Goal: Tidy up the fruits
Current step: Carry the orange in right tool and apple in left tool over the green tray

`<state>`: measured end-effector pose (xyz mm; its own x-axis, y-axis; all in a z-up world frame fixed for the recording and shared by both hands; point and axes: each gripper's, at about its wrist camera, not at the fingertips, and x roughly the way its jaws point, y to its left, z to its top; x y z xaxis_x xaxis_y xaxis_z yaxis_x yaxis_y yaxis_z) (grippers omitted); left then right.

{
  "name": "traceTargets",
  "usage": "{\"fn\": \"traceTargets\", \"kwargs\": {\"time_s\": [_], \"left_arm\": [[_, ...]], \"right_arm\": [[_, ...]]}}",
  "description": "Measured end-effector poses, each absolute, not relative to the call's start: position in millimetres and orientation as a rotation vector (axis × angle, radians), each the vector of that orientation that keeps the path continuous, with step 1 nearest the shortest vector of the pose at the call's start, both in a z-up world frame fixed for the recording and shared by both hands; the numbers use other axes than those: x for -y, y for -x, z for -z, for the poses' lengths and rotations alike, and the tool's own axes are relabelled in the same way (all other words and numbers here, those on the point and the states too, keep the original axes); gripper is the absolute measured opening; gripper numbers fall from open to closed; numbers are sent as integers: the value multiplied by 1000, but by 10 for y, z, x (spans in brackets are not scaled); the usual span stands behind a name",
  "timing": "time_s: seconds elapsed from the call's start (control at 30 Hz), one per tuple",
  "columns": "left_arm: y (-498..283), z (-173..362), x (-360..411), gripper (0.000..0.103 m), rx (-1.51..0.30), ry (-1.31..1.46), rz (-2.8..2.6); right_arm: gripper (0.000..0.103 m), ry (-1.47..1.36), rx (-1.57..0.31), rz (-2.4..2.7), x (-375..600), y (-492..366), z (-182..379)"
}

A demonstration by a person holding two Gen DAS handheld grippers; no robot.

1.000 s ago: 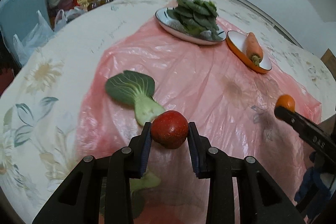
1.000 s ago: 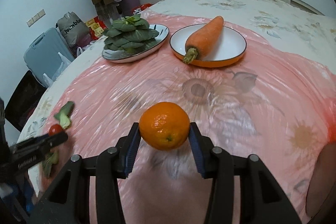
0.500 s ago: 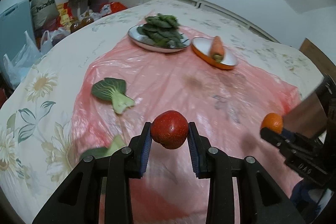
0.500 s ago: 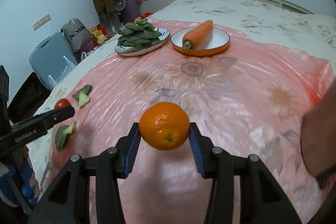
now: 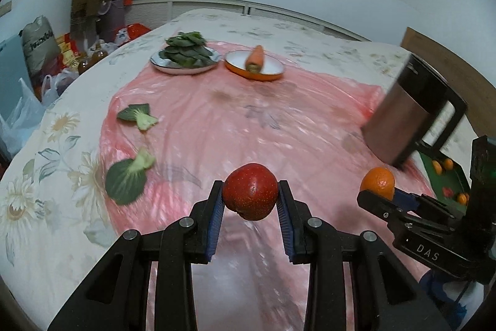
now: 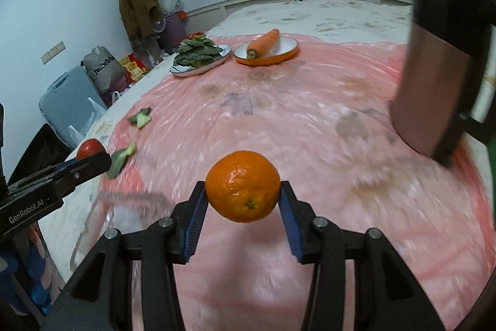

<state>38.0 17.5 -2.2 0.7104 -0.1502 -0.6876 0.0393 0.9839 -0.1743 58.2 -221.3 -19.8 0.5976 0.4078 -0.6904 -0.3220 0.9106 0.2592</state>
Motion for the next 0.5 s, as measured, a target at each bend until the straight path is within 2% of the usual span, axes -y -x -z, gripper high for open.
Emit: {"fn": "traceTargets", "kwargs": {"time_s": [0.5], "left_arm": [[-22, 15, 695, 29, -829, 2, 223]], "right_arm": [[76, -162, -855, -273, 3110, 126, 224]]}}
